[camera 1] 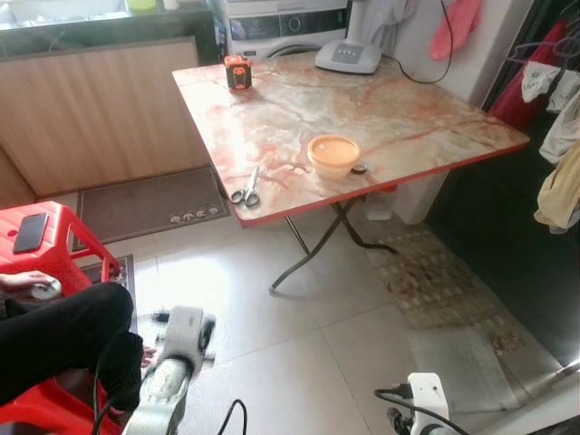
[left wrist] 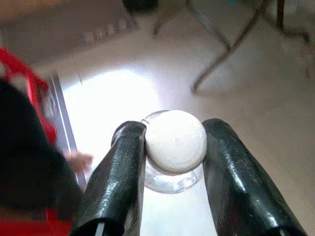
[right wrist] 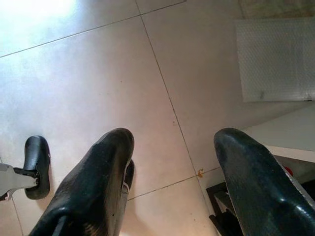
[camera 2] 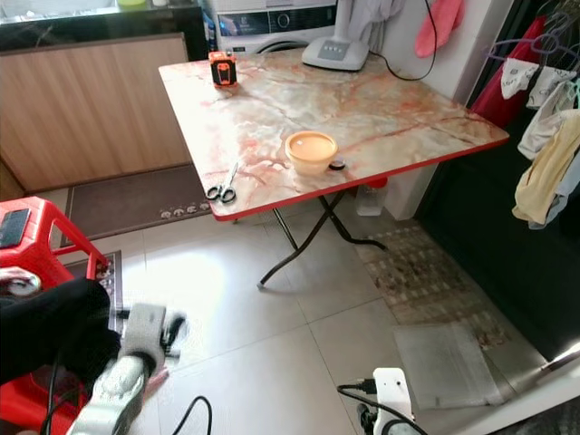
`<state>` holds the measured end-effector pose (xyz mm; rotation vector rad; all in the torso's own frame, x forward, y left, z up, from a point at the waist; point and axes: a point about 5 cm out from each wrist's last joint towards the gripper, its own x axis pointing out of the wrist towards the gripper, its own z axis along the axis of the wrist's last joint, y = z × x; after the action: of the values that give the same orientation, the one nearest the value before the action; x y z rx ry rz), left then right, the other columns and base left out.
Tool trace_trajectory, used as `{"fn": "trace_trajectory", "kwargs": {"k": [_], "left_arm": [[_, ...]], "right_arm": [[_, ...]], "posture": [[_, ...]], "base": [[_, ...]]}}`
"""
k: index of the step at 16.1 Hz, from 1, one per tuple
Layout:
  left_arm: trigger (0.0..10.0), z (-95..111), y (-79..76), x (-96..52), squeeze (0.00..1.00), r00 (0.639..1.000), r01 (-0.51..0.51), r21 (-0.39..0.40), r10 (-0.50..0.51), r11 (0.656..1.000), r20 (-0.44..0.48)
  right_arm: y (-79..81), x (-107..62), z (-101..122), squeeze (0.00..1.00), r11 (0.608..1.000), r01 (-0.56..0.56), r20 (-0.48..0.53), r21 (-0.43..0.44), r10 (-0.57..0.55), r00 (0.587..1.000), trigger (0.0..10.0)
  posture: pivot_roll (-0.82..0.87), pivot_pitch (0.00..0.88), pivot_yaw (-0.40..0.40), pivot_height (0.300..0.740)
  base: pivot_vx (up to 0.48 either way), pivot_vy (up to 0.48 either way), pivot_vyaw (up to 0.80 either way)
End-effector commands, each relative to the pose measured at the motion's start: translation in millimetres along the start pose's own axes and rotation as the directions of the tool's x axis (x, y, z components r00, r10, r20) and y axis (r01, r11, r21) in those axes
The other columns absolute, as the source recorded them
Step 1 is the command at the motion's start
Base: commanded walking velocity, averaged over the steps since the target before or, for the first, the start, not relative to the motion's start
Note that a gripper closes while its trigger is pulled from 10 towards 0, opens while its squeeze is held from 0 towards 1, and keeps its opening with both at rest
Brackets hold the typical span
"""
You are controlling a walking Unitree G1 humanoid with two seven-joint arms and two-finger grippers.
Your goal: Restocking fridge
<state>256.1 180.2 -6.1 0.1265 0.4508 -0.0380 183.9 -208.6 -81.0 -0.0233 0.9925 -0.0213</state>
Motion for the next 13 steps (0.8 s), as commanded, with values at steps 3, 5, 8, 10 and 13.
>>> {"fn": "trace_trajectory", "kwargs": {"k": [3,5,8,10,13], "left_arm": [[10.0,-47,5.6,-7.5,0.0,0.971,-0.017,-0.035,0.008,0.999,-0.241],[10.0,-61,15.6,-10.8,0.0,0.939,-0.126,-0.095,0.088,0.987,-0.333],[10.0,-64,25.1,-9.0,0.0,0.905,-0.167,0.002,0.154,0.986,-0.396],[10.0,-83,32.6,-21.6,0.0,0.87,-0.171,0.076,0.187,0.982,-0.457],[10.0,-104,40.1,-39.2,0.0,0.825,-0.187,0.118,0.221,0.975,-0.52]], "right_arm": [[-1.5,0.1,3,0.0,1.0,0.001,0.008,-0.004,-0.001,1.0,10.0],[-1.1,0.1,2,0.0,1.0,0.0,0.008,-0.002,0.0,1.0,10.0],[-0.3,0.2,2,0.0,1.0,-0.001,0.005,-0.004,0.001,1.0,10.0],[0.8,0.2,2,0.0,1.0,-0.002,0.008,0.008,0.002,1.0,10.0],[0.6,0.2,1,0.0,1.0,0.005,0.007,0.016,-0.005,1.0,10.0]], "posture": [[-0.03,0.032,-0.056,0.74],[-0.05,0.035,-0.053,0.74],[-0.04,0.04,-0.049,0.74],[-0.05,0.043,-0.04,0.74],[-0.04,0.049,-0.042,0.74]], "base": [[0.0,0.0,0.0],[0.0,0.0,0.0],[0.0,0.0,0.0],[0.0,0.0,0.0],[0.0,0.0,0.0]]}}
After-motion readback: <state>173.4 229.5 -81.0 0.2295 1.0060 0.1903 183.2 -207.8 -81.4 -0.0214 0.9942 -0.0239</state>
